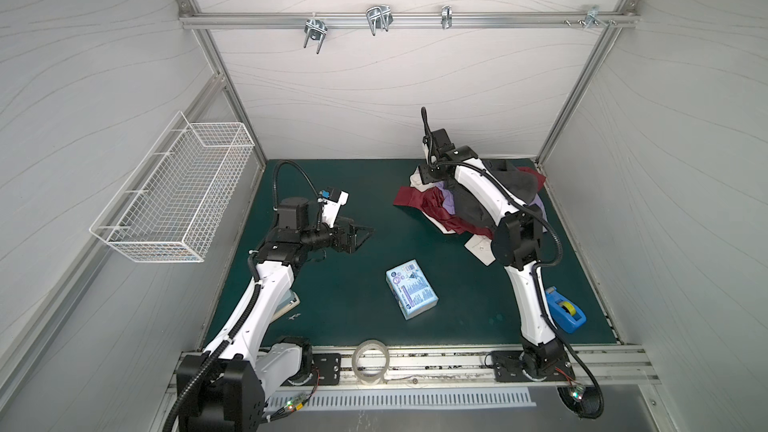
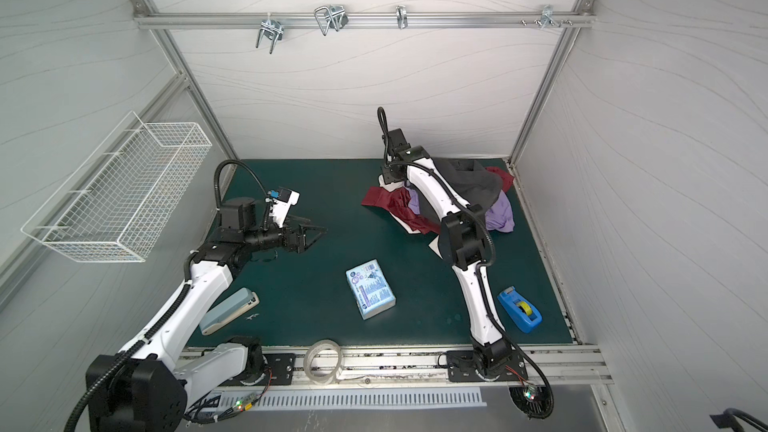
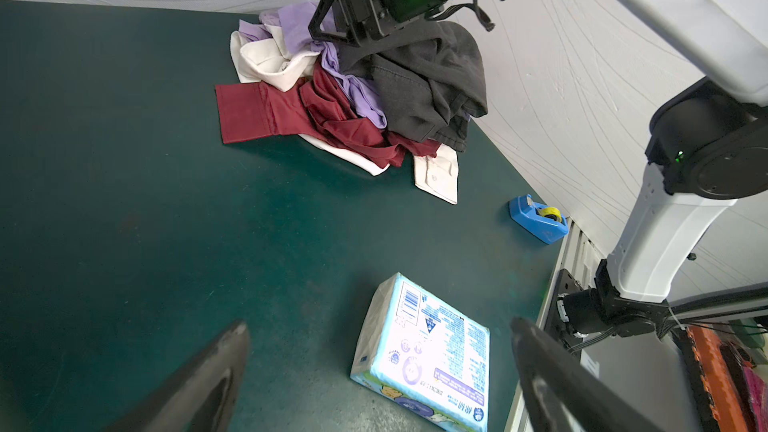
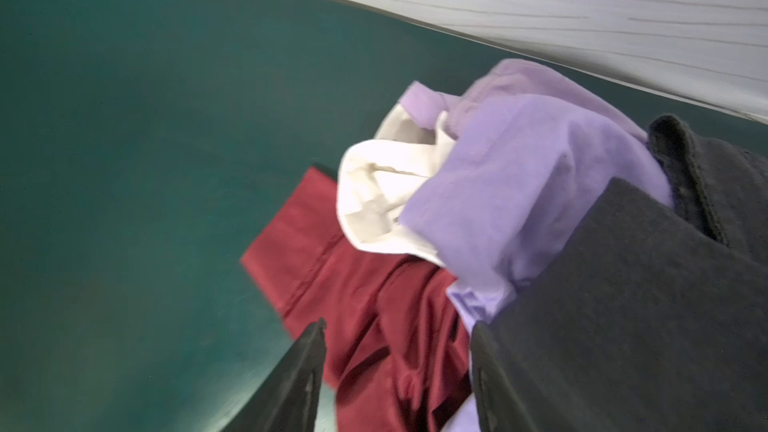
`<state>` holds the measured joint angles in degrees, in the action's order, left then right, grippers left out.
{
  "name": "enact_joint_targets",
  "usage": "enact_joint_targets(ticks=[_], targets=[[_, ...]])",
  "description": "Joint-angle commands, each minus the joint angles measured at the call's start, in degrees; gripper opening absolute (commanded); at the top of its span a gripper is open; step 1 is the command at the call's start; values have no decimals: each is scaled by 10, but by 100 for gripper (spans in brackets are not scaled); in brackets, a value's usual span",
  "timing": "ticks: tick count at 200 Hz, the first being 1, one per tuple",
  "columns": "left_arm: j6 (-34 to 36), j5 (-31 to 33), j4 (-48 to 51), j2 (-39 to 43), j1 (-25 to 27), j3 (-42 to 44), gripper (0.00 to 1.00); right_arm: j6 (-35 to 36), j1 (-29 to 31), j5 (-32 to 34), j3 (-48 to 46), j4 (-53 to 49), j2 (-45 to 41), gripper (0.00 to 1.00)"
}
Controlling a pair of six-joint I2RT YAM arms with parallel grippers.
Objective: Pick out a specific cloth from the pile
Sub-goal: 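Close the right gripper on the lavender shirt under the grey jacket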
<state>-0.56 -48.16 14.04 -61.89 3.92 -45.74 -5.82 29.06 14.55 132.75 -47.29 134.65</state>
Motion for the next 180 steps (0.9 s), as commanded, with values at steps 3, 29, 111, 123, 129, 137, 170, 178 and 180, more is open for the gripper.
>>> enact_joint_targets(ticks=[3, 29, 111, 123, 129, 137, 170, 178, 180], targets=[[13, 3, -1, -1, 3, -24, 99, 20, -3, 80, 15, -22, 8, 60], [13, 5, -4, -4, 3, -24, 99, 26, -9, 82, 9, -5, 12, 64], [15, 9, -2, -17, 3, -27, 99, 27, -30, -14, 25, 35, 38, 69], [15, 10, -2, -19, 4, -27, 99, 27, -30, -20, 26, 40, 40, 68], [15, 11, -2, -20, 3, -28, 99, 28, -30, -20, 28, 42, 42, 68], [15, 11, -2, -22, 3, -29, 99, 29, -31, -20, 31, 43, 45, 68], [16, 20, 4, -22, 3, -31, 99, 27, -35, -26, 37, 42, 58, 67], [17, 20, 4, -23, 3, -30, 99, 27, -35, -27, 37, 43, 60, 67], [17, 20, 4, -23, 3, -30, 99, 26, -36, -27, 39, 43, 61, 67]])
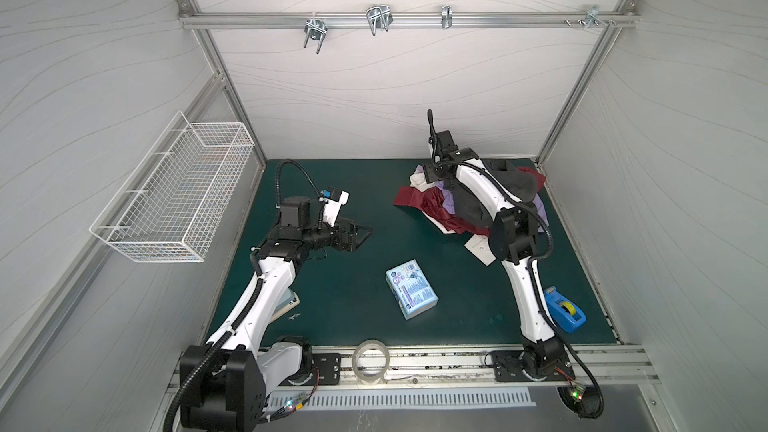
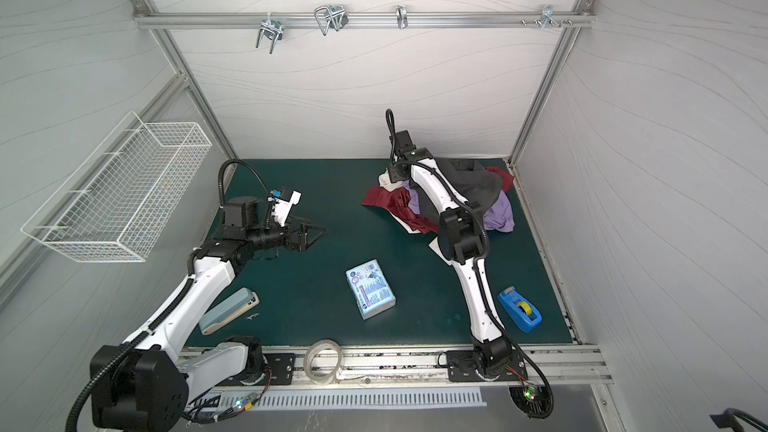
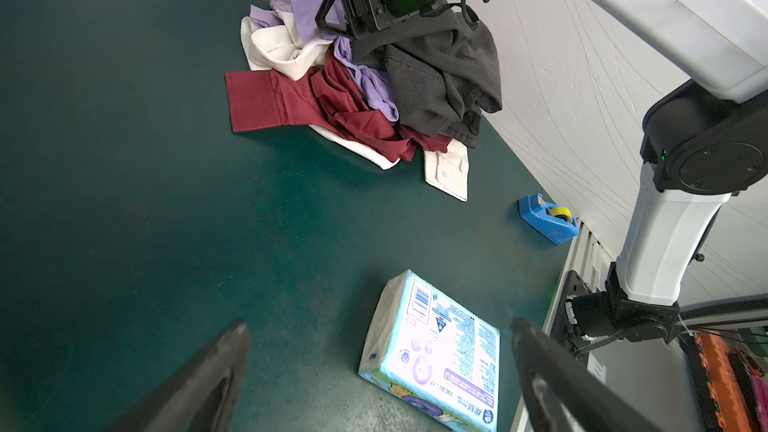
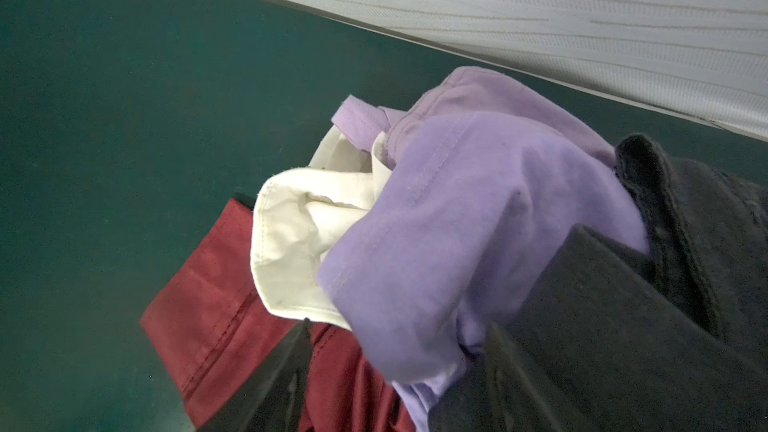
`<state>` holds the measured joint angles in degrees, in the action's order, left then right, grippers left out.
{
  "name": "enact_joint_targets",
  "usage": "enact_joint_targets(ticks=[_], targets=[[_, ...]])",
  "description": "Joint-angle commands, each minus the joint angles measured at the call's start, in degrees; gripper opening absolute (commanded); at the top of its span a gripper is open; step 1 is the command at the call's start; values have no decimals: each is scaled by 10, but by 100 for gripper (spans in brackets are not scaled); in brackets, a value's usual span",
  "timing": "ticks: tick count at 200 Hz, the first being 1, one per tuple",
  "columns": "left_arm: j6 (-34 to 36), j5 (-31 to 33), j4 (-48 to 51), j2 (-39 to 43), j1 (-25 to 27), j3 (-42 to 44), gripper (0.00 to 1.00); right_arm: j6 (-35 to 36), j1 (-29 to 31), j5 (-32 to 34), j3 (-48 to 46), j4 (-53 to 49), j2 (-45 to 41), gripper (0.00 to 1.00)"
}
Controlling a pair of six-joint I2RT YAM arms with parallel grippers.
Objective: Pick out a specific cloth from the pile
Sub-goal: 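Close the right gripper on the lavender shirt under the grey jacket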
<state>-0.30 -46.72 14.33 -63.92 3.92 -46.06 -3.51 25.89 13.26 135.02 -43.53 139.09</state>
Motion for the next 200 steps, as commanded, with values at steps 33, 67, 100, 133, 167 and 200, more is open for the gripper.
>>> enact_joint_targets(ticks=[33, 67, 100, 133, 167, 200], targets=[[14, 12, 1, -2, 3, -27, 99, 1, -8, -13, 19, 6, 26, 66], [13, 17, 1, -5, 3, -29, 99, -1, -13, -10, 19, 16, 31, 64], [10, 22, -3, -11, 3, -31, 99, 1, -18, -9, 21, 28, 38, 58], [10, 25, -1, -18, 3, -34, 99, -2, -23, -10, 21, 33, 40, 43], [10, 25, -3, -24, 3, -36, 99, -5, -23, -16, 21, 34, 38, 30], [11, 25, 0, -24, 3, -38, 98, 0, -23, -12, 20, 33, 28, 15]])
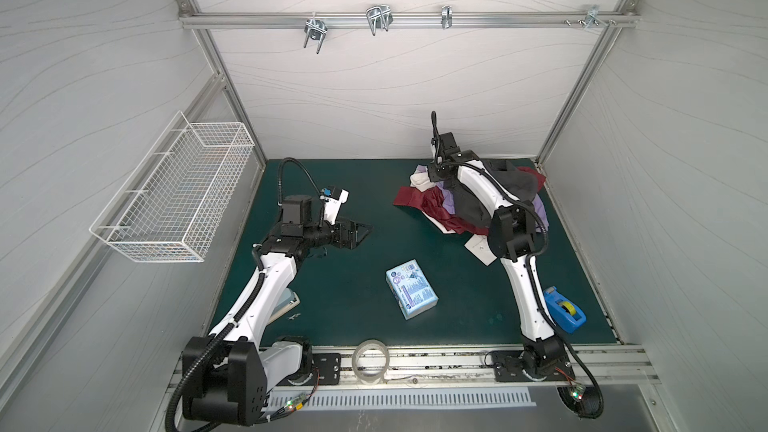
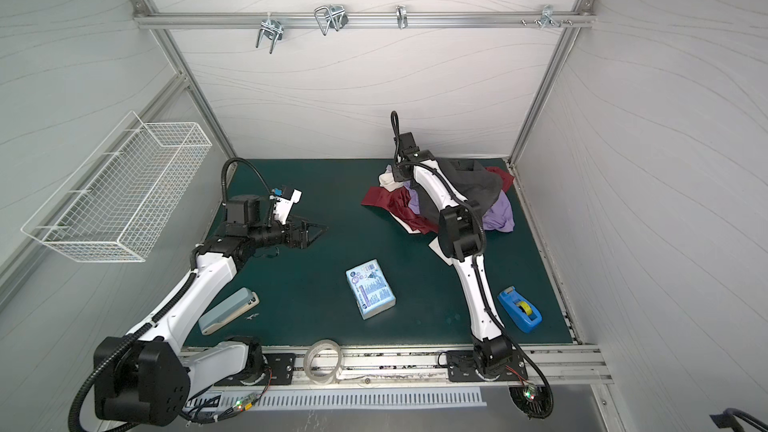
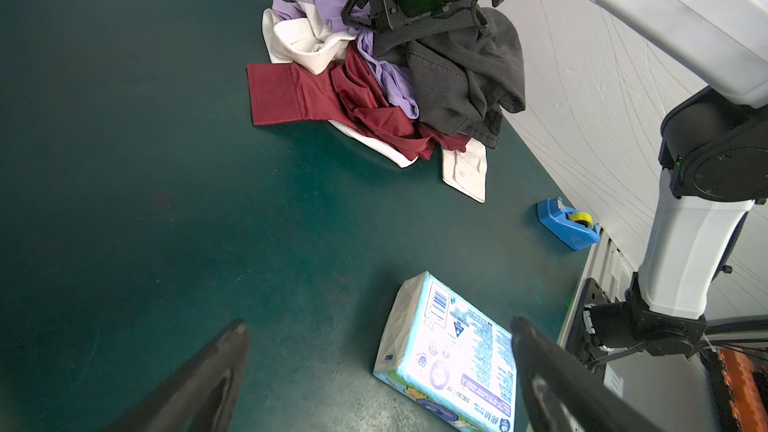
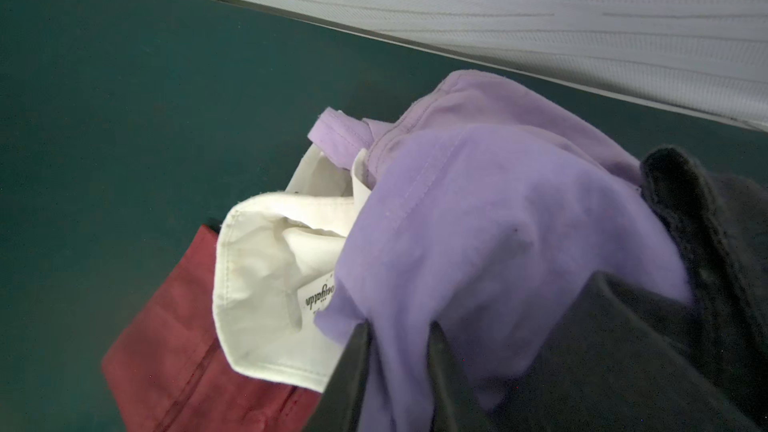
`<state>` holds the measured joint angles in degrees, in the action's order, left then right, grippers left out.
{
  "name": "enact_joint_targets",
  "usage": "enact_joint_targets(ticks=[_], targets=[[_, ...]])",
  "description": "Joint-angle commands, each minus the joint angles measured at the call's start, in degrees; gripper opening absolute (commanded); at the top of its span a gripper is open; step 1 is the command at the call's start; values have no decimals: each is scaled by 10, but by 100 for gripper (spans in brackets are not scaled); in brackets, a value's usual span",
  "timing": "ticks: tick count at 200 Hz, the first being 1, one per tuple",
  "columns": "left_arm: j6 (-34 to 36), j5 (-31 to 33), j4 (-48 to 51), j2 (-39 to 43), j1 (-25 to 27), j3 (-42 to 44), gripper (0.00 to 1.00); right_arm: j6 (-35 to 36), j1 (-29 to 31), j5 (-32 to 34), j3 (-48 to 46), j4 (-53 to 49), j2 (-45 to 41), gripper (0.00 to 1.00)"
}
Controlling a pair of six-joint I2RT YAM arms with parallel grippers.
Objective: Pick out a specific cloth from the pile
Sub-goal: 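Close the right gripper on the lavender shirt under the grey jacket, then lift the lavender shirt upward out of the pile with the right gripper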
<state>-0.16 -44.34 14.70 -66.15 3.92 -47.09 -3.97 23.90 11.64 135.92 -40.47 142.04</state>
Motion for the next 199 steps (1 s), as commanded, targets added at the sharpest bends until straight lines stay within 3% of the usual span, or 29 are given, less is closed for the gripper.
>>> enact_joint_targets(ticks=[1, 26, 85, 199], targets=[[9, 2, -4, 0, 3, -28, 98, 4, -3, 4, 11, 2, -3, 15], [10, 2, -2, 7, 3, -27, 99, 10, -3, 16, 6, 2, -25, 0], [9, 0, -1, 34, 3, -19, 99, 34, -3, 36, -42, 32, -120, 0], [8, -5, -10, 66, 6, -6, 99, 76, -11, 39, -38, 56, -249, 0]])
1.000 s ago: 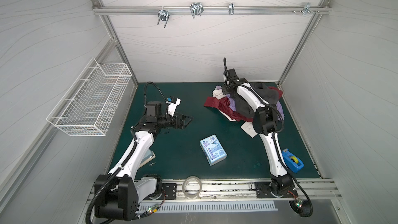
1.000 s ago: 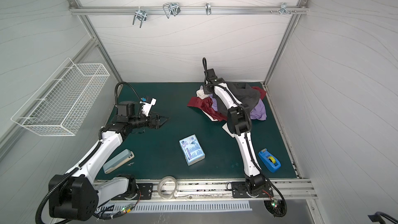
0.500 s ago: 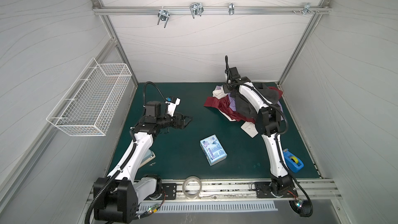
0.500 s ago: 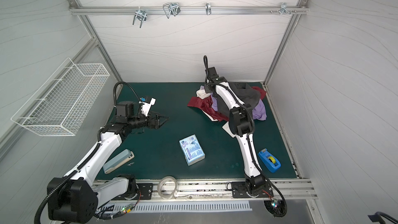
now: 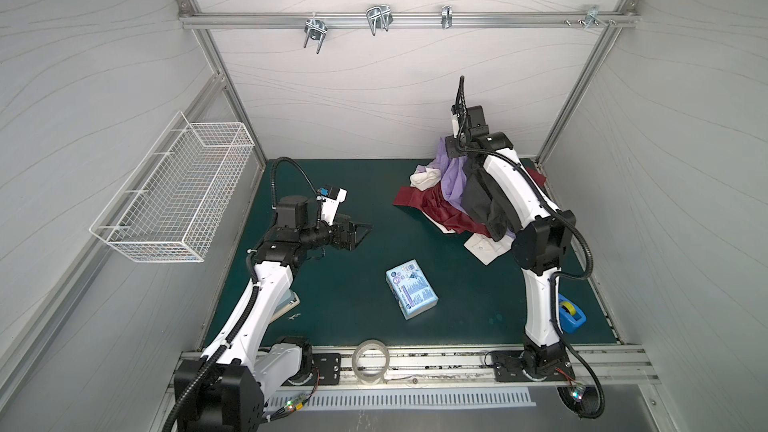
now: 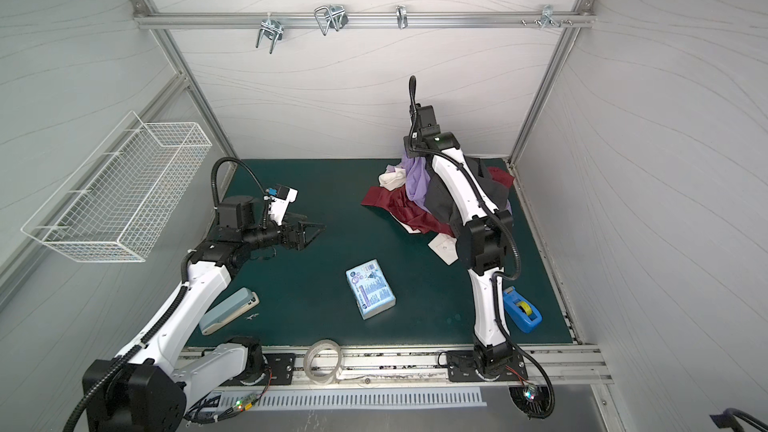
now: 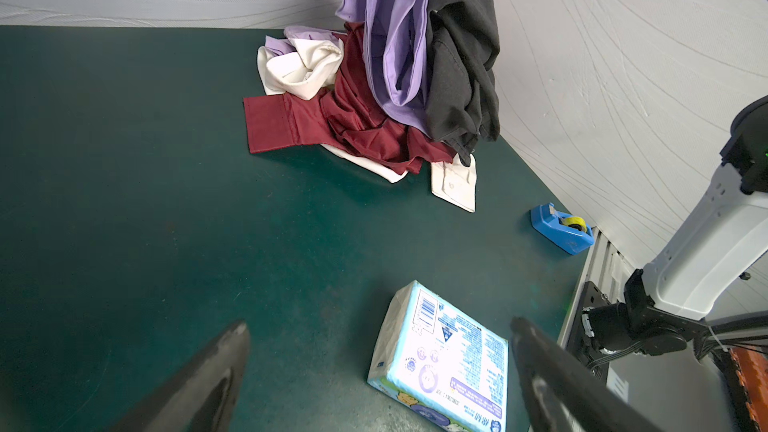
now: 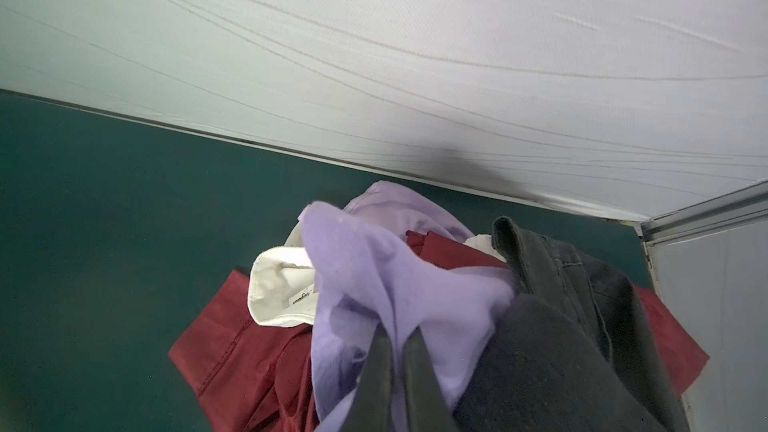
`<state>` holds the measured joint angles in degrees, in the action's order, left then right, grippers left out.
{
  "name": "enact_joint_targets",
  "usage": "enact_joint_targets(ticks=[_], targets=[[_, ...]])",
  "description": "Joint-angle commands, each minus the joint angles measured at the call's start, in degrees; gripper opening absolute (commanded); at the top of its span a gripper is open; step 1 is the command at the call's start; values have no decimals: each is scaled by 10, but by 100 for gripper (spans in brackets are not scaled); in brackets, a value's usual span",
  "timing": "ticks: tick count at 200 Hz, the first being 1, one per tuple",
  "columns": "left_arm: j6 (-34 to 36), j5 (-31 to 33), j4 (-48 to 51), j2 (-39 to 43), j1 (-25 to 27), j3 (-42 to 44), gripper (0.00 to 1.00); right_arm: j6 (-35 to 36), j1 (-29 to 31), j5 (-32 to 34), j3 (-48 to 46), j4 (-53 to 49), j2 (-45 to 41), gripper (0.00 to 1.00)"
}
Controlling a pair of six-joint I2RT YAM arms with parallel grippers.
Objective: Pick out a specific cloth from the pile
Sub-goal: 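Lift the lavender shirt upward out of the pile with the right gripper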
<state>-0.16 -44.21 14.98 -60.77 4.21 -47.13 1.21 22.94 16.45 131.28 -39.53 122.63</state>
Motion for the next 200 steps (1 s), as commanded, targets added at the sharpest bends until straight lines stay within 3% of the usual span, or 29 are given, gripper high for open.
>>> enact_joint_targets(ticks=[1, 138, 200], targets=[[8, -6, -13, 12, 3, -6, 99, 24, -2, -10, 8, 47, -56, 0], [8, -7, -17, 18, 5, -1, 99, 120, 28, -23, 34, 114, -103, 0], [8, -7, -17, 18, 5, 0, 99, 189, 70, 40, 51, 146, -118, 0]])
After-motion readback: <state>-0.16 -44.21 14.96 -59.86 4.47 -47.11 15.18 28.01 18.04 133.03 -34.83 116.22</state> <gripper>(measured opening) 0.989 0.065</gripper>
